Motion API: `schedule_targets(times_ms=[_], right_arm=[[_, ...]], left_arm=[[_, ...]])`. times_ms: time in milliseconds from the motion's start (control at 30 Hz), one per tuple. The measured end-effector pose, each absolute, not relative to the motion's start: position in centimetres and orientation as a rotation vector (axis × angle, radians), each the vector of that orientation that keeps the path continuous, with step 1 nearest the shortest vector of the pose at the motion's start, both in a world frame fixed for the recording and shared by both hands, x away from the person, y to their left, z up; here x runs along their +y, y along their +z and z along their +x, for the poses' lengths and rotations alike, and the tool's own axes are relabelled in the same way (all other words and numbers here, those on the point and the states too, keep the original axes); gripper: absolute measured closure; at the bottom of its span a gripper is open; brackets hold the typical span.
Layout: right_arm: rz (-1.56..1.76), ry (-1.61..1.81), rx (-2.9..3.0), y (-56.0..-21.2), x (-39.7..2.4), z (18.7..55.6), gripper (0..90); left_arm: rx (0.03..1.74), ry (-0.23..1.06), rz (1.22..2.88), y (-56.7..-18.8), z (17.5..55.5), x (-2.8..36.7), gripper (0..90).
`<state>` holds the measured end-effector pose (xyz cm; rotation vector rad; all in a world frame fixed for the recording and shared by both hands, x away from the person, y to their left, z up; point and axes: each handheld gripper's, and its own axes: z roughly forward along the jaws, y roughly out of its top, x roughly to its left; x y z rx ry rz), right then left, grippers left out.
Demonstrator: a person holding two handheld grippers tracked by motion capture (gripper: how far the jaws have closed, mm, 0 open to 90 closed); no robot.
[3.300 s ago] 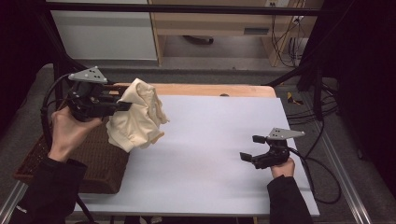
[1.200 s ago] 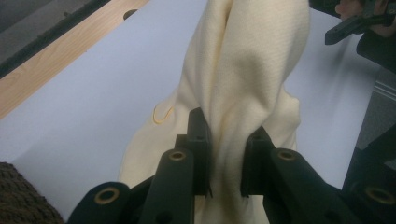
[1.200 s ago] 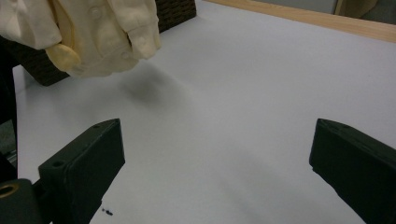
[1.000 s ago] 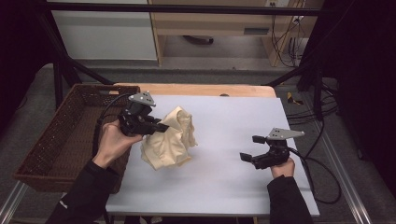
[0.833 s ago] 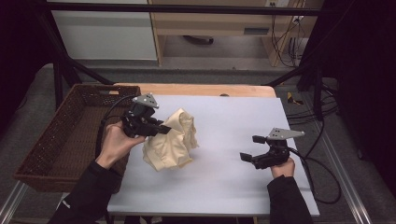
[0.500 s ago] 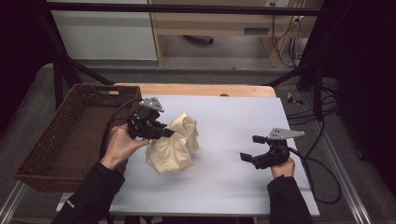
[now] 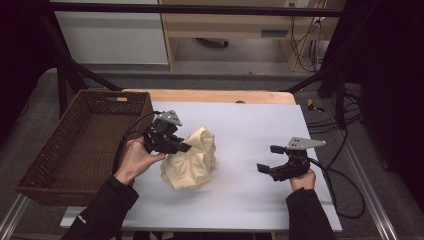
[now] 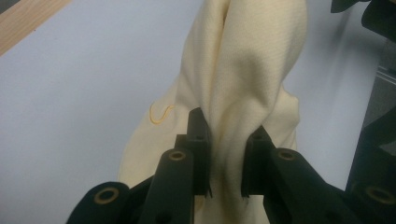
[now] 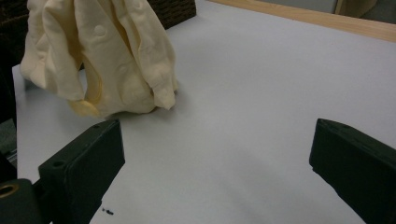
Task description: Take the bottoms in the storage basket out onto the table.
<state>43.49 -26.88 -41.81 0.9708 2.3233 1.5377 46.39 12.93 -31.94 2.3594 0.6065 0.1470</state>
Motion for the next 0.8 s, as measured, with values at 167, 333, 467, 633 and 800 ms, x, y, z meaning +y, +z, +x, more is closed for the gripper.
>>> schedule_targets(times_ms=[167,333,467,633,800], right_arm=[[0.971,1.538,2.324,-41.8,-26.9,43.5,3.9],[0.969,1.540,2.324,-41.8,-26.9,43.5,3.9],[0.969,1.538,2.326,-41.8,-26.9,43.5,3.9],[0.969,1.539,2.325,-41.8,-26.9,43.5,3.9],[0.970,1.538,2.325,-41.8,-26.9,43.5,3.9]], left_arm=[[0.601,0.139,2.364,-32.3,46.3,12.6,77.2],[0.597,0.116,2.363,-33.0,46.4,12.3,76.9],[0.604,0.115,2.376,-33.5,46.4,12.1,76.5],[0.600,0.106,2.384,-33.9,46.4,11.9,76.2],[0.607,0.100,2.388,-34.3,46.4,12.0,75.4]])
